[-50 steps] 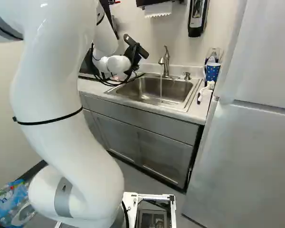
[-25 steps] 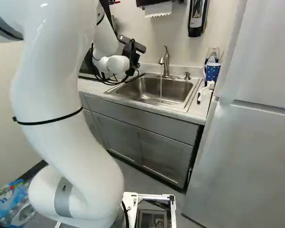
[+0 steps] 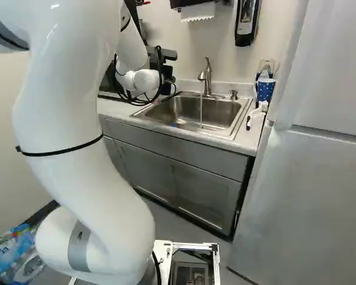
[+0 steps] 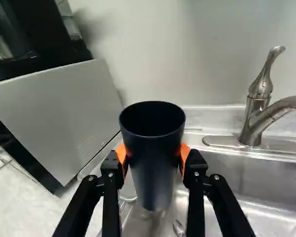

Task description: Rinse the cup and place it in the tray

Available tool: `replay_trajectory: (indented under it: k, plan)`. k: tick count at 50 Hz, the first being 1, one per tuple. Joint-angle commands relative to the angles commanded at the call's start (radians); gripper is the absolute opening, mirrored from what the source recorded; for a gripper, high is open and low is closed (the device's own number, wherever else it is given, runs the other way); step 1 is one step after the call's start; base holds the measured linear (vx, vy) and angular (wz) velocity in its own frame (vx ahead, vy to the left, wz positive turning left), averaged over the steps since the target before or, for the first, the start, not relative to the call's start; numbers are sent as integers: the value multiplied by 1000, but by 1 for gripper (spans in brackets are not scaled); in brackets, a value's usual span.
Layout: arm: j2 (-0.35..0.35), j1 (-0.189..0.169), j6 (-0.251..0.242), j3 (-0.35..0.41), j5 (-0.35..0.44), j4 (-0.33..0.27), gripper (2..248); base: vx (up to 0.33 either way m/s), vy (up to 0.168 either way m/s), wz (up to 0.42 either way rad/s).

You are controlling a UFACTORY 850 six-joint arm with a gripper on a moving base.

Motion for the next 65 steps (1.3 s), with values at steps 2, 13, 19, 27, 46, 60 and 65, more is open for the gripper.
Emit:
replay_trajectory:
  k: [2, 13, 19, 27, 46, 60, 65]
  plan:
    - [0, 0, -21, 0, 0, 0, 122, 0, 0, 0]
    - [0, 0, -136, 0, 0, 0, 122, 0, 0, 0]
    - [0, 0, -189, 0, 0, 0, 122, 0, 0, 0]
    - [0, 0, -189, 0, 0, 0, 122, 0, 0, 0]
    - [-56, 23, -189, -64, 0, 0, 122, 0, 0, 0]
    - [-103, 53, -189, -118, 0, 0, 122, 0, 0, 0]
    - [-125, 59, -189, -144, 0, 0, 122, 0, 0, 0]
